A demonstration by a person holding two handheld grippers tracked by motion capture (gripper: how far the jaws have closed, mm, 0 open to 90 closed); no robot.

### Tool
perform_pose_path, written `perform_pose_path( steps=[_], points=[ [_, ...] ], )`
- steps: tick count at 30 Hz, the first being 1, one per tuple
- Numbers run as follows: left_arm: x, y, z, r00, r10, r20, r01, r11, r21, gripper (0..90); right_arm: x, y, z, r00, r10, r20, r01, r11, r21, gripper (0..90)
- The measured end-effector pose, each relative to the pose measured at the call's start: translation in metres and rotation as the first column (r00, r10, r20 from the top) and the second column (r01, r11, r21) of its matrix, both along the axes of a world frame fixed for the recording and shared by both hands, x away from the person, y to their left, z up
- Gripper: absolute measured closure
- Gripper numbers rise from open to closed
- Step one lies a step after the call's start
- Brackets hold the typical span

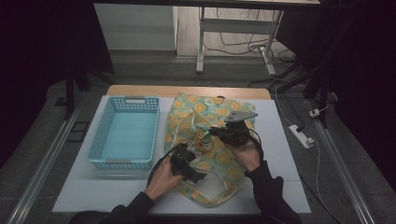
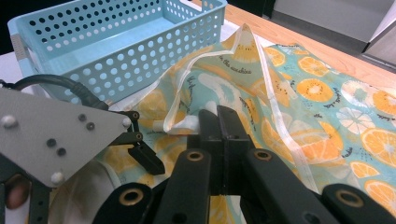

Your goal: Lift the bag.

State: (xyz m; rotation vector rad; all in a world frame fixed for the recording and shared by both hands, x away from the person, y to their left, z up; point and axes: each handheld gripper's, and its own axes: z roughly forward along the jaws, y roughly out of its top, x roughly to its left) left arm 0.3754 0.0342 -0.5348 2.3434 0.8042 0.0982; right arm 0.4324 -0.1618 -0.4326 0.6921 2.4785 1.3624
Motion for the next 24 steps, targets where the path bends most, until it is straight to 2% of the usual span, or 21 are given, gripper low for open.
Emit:
perform_pose_path(
  steps=[1,2,5,9,15,24],
  points=[
    [0.001,0.0,0.0,1.0,0.004,0.005,-0.004,1.0,0.008,0.0,0.0,0.0,0.0,1.0,0.0,0.0,0.0,1.0,-0.001,90.0],
    [0.002,0.0,0.0,0.9999,-0.006,0.016,0.006,0.9992,0.04,0.1,0.0,0.0,0.0,1.0,-0.001,0.0,0.001,1.0,-0.001,90.0],
    [0.0,-0.003,-0.001,0.9987,-0.016,0.049,0.012,0.996,0.089,0.0,0.0,0.0,0.0,1.0,-0.001,-0.002,0.0,1.0,-0.001,90.0],
    [0.001,-0.002,0.001,0.9991,-0.01,0.04,0.007,0.9959,0.09,3.4,0.0,0.001,0.0,1.0,0.001,-0.001,-0.001,1.0,-0.002,90.0],
    [0.003,0.006,0.005,0.9985,0.025,0.049,-0.028,0.9969,0.073,27.0,0.0,0.001,0.0,1.0,0.001,0.0,-0.001,1.0,-0.005,90.0],
    [0.007,0.007,0.01,0.996,0.086,0.025,-0.088,0.9931,0.078,55.5,0.0,0.002,-0.002,1.0,0.002,-0.003,-0.002,0.9999,-0.01,90.0]
  ],
)
